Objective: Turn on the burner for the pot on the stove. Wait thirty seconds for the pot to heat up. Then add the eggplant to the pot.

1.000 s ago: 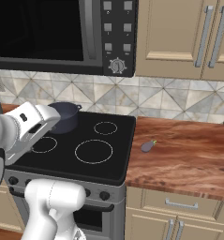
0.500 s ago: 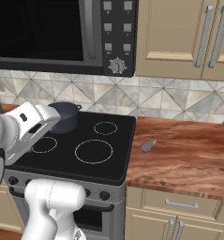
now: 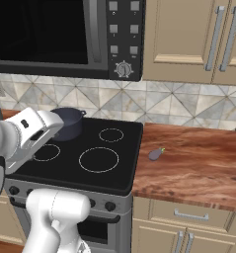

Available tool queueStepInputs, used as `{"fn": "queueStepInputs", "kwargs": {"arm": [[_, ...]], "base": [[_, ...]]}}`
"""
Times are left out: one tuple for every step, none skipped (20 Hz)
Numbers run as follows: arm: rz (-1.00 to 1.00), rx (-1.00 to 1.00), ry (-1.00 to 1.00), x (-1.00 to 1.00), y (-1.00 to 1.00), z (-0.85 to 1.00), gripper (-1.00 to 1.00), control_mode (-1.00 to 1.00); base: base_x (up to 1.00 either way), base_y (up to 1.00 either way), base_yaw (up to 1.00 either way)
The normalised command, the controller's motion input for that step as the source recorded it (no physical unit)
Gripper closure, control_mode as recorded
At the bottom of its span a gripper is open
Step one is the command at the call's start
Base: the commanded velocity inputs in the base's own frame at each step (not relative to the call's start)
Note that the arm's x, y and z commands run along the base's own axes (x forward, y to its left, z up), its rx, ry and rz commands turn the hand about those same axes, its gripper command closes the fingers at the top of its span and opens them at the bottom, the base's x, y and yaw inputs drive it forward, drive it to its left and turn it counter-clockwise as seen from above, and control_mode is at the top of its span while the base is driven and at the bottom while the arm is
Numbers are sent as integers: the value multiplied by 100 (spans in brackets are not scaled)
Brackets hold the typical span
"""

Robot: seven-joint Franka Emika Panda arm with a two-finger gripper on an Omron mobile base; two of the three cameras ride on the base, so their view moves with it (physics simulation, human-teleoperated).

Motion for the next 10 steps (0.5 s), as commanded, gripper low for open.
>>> {"fn": "queueStepInputs", "kwargs": {"arm": [[0,0,0,0,0,0,-100,-100],[0,0,0,0,0,0,-100,-100],[0,0,0,0,0,0,-100,-100],[0,0,0,0,0,0,-100,-100],[0,0,0,0,0,0,-100,-100],[0,0,0,0,0,0,-100,-100],[0,0,0,0,0,0,-100,-100],[0,0,0,0,0,0,-100,-100],[0,0,0,0,0,0,-100,-100],[0,0,0,0,0,0,-100,-100]], "base": [[0,0,0],[0,0,0],[0,0,0],[0,0,0],[0,0,0],[0,0,0],[0,0,0],[0,0,0],[0,0,0],[0,0,0]]}}
